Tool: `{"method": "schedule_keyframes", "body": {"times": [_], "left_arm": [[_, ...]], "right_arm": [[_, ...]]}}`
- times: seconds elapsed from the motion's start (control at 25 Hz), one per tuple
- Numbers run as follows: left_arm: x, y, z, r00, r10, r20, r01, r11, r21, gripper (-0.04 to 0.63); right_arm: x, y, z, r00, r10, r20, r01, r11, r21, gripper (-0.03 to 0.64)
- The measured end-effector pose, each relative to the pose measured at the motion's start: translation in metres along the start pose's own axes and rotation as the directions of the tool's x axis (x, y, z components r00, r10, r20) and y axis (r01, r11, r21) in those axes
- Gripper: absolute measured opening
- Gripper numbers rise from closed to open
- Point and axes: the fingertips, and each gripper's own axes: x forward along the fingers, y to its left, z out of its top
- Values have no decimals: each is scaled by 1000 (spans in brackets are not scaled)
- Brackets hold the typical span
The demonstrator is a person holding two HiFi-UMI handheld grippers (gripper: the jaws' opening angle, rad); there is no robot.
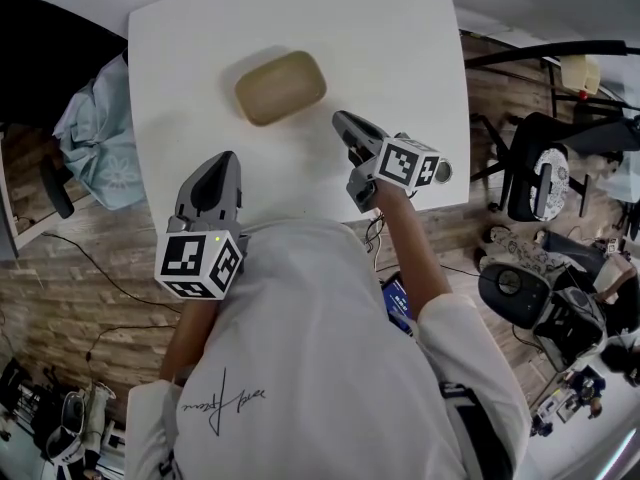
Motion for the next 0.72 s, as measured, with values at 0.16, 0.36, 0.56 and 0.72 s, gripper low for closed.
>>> {"method": "schedule_keyframes", "body": {"times": [0.16, 0.36, 0.56, 0.72], "left_arm": [[2, 0, -3, 1000, 4, -12, -4, 1000, 0, 8], [3, 3, -7, 1000, 8, -23, -8, 1000, -6, 8], [6, 6, -12, 999, 14, -38, -15, 1000, -17, 8], [7, 6, -13, 999, 14, -43, -15, 1000, -20, 8]], "right_arm": [[3, -8, 1, 1000, -4, -1, 4, 1000, 3, 44], [9, -14, 0, 1000, -2, -6, 2, 1000, 17, 55], [12, -23, 1, 1000, -14, -10, 14, 999, 31, 60], [14, -21, 2, 1000, -1, -7, 2, 999, 46, 61]]}}
